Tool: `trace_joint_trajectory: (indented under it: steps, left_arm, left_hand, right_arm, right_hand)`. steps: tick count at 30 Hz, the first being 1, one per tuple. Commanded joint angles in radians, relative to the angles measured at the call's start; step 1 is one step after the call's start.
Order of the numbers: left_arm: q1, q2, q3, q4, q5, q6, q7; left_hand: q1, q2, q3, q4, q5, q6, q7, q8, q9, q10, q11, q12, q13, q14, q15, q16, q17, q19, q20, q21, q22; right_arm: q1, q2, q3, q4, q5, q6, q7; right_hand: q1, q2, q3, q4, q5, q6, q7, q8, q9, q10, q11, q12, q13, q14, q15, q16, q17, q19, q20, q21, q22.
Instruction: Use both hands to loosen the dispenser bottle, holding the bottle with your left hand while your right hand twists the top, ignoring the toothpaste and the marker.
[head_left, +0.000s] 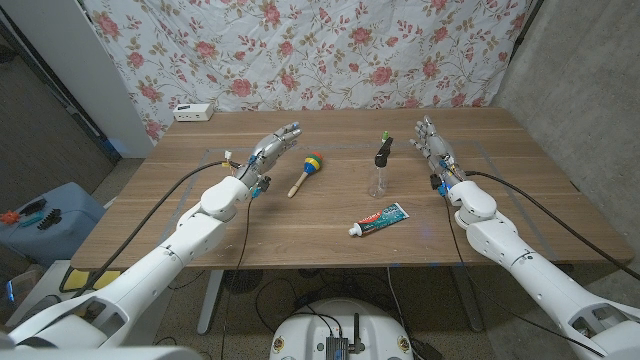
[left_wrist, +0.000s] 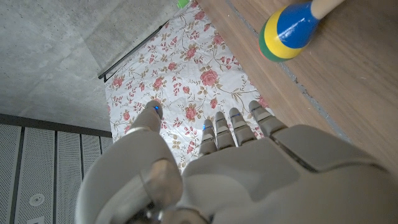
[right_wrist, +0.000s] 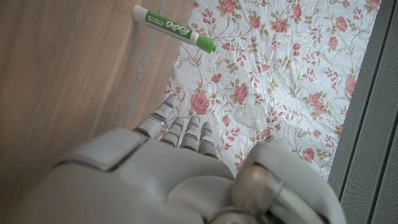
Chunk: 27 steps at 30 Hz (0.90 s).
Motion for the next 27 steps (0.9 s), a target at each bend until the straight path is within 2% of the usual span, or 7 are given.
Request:
trace_joint_trajectory:
  steps: [1, 11, 19, 27]
  left_arm:
    - [-0.031, 0.002, 0.044, -0.020, 0.042, 0.042, -0.027]
    - [-0.062, -0.007, 0.078, -0.028, 0.067, 0.073, -0.051]
    - [-0.065, -0.016, 0.102, -0.047, 0.092, 0.102, -0.040]
    - [-0.068, -0.009, 0.122, -0.071, 0.104, 0.130, -0.056]
  left_hand:
    - [0.005, -0.017, -0.003, -0.011, 0.005, -0.004, -0.005, 0.001, 0.003, 0.002, -0.014, 0.003, 0.002, 0.004, -0.021, 0.004, 0.002, -0.008, 0.000, 0.001, 0.000]
    - [0.032, -0.053, -0.014, -0.035, 0.015, -0.010, -0.009, 0.005, 0.003, 0.003, -0.021, 0.002, 0.002, 0.010, -0.029, 0.005, 0.003, -0.010, -0.008, 0.001, 0.000]
    - [0.059, -0.074, -0.019, -0.044, 0.025, -0.008, -0.012, 0.008, 0.002, 0.013, -0.026, 0.004, 0.001, 0.026, -0.040, 0.009, 0.003, -0.023, -0.013, -0.002, 0.000]
    - [0.084, -0.088, -0.025, -0.044, 0.034, -0.001, -0.019, 0.010, 0.002, 0.026, -0.041, 0.006, 0.001, 0.040, -0.048, 0.009, 0.002, -0.052, -0.026, -0.007, 0.000]
  right_arm:
    - [-0.002, -0.012, 0.011, 0.016, 0.019, 0.002, 0.026]
    - [0.005, -0.002, 0.017, 0.056, 0.029, 0.033, 0.046]
    - [0.008, 0.001, 0.018, 0.071, 0.022, 0.049, 0.042]
    - [0.005, 0.004, 0.020, 0.072, 0.015, 0.059, 0.031]
  right_hand:
    - [0.001, 0.002, 0.007, 0.001, 0.009, 0.008, 0.003, 0.007, 0.003, 0.008, -0.001, 0.006, 0.005, 0.005, -0.013, 0.003, 0.001, 0.011, -0.053, 0.006, 0.004]
    - [0.001, 0.004, 0.010, 0.001, 0.009, -0.003, 0.019, 0.002, 0.003, 0.005, -0.003, 0.003, 0.005, 0.004, -0.021, 0.002, 0.001, 0.007, -0.057, 0.005, 0.003]
    - [0.002, 0.003, 0.013, 0.000, 0.010, 0.000, 0.041, 0.003, 0.002, 0.011, -0.011, 0.003, 0.004, 0.027, -0.029, 0.009, 0.000, 0.010, -0.070, 0.006, 0.004]
    - [0.005, 0.002, 0.019, -0.004, 0.010, 0.017, 0.057, 0.008, 0.001, 0.038, -0.015, 0.008, 0.001, 0.059, -0.025, 0.015, -0.003, -0.026, -0.082, -0.004, 0.004]
